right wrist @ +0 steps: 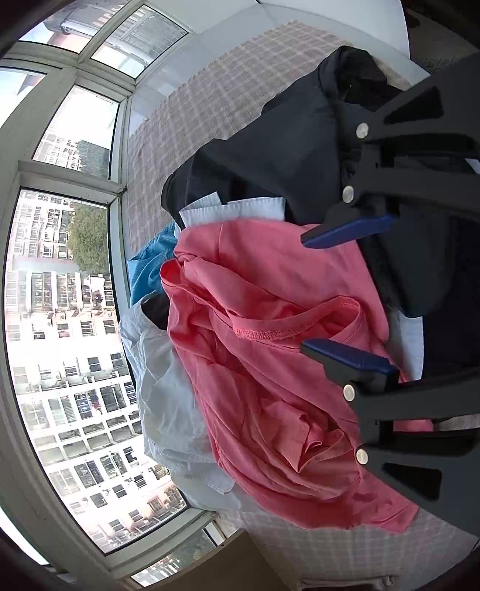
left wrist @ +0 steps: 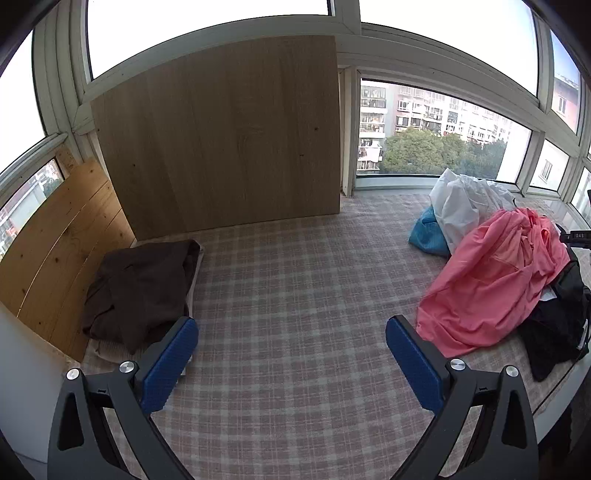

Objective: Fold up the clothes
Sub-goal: 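Pull the pink shirt off the heap and lay it on the mat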

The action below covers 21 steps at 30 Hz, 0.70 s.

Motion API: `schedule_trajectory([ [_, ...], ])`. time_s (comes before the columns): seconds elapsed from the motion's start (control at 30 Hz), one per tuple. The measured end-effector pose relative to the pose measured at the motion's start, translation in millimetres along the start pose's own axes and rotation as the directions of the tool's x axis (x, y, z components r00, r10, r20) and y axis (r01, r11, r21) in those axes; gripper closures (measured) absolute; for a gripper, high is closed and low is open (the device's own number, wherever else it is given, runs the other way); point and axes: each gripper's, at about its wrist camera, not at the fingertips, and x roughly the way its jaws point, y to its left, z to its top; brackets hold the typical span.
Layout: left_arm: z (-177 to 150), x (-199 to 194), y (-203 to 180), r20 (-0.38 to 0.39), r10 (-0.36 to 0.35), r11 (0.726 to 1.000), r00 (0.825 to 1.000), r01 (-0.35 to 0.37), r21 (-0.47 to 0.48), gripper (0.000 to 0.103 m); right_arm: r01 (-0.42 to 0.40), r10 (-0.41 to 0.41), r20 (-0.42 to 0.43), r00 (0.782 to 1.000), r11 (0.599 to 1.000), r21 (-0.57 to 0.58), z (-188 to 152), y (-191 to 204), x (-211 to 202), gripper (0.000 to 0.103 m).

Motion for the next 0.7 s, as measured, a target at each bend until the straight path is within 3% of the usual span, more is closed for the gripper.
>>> schedule_trajectory([
  [0.1, 12.6, 16.0, -41.0, -0.014, -0.073, 0.997, 0.997, 0.073, 0.028, 0.001, -0.056, 0.056, -0.035, 0.998, 0.998, -0.015, 2.1, 8.5, 27.9, 0.047],
  [0.27, 19.8, 28.3, -87.2, -0.046, -0.121, 0.987, 0.992, 0.125, 0.098, 0.001, 0.042, -0.052, -0.081, 0.995, 0.991, -0.127, -0.4, 27.9, 70.3, 0.047],
  [0.33, 18.5, 28.6, -94.8, -0.052, -0.112, 0.985, 0.992, 0.118, 0.127, 0.001, 0.012, -0.023, -0.072, 0.997, 0.99, -0.141, -5.1, 32.8, 67.7, 0.049],
  [0.37, 17.6, 28.3, -95.7, -0.053, -0.108, 0.984, 0.993, 0.114, 0.134, 0.001, -0.018, 0.009, -0.066, 0.998, 0.99, -0.137, -7.1, 33.5, 64.1, 0.069],
  [0.4, 16.4, 27.9, -95.0, -0.054, -0.104, 0.984, 0.993, 0.111, 0.136, 0.001, -0.05, 0.043, -0.06, 0.997, 0.99, -0.132, -9.0, 34.0, 59.9, 0.097],
  [0.5, 13.3, 26.5, -85.6, -0.055, -0.092, 0.987, 0.994, 0.098, 0.127, 0.001, -0.164, 0.164, -0.005, 0.987, 0.984, -0.07, -9.1, 29.5, 27.1, 0.097],
  [0.6, 10.5, 23.0, -67.4, -0.049, -0.078, 0.991, 0.996, 0.083, 0.103, 0.001, -0.289, 0.291, 0.106, 0.951, 0.957, -0.033, -5.4, 30.6, -34.1, 0.097],
  [0.7, 8.6, 17.6, -47.5, -0.035, -0.063, 0.995, 0.997, 0.065, 0.079, 0.001, -0.395, 0.399, 0.213, 0.892, 0.917, -0.066, 0.8, 49.2, -106.4, 0.097],
])
